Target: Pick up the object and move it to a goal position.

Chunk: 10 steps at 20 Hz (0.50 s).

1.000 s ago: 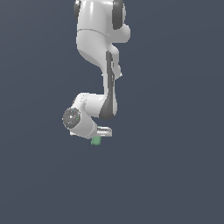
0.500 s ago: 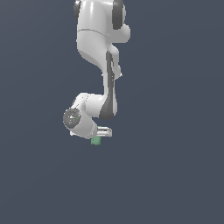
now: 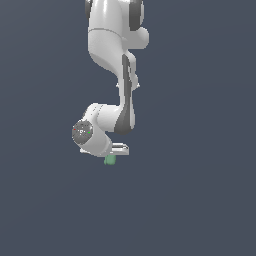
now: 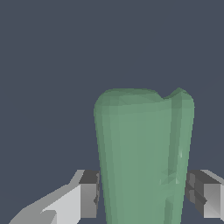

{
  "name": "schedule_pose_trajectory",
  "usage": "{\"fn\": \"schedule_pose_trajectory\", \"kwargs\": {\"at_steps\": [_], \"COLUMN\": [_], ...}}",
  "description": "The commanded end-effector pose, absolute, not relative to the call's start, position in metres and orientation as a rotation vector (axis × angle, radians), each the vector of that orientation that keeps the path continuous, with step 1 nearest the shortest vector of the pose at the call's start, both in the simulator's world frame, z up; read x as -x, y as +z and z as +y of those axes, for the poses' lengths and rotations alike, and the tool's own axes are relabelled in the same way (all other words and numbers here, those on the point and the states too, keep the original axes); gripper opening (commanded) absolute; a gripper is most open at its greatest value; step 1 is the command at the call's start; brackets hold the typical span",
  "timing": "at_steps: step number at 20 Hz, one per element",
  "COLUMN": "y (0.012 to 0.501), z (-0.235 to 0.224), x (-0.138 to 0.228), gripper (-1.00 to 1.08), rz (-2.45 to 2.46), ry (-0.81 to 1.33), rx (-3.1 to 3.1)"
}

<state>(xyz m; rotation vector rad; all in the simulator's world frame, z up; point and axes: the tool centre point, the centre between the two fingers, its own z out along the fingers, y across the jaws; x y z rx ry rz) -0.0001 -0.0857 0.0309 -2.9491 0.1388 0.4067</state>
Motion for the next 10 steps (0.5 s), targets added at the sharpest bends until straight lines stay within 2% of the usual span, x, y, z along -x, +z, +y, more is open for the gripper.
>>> {"fn": "schedule_pose_trajectory", "kwargs": {"at_steps": [1,10], "y": [0.043,0.122], "z": [-0.082,-0.058], "x": [0.000,0.000], "gripper": [-1.00,-1.00], "rz": [0.138,0.136], "ry": [0.405,0.409], "rx": [2.949,2.949]}}
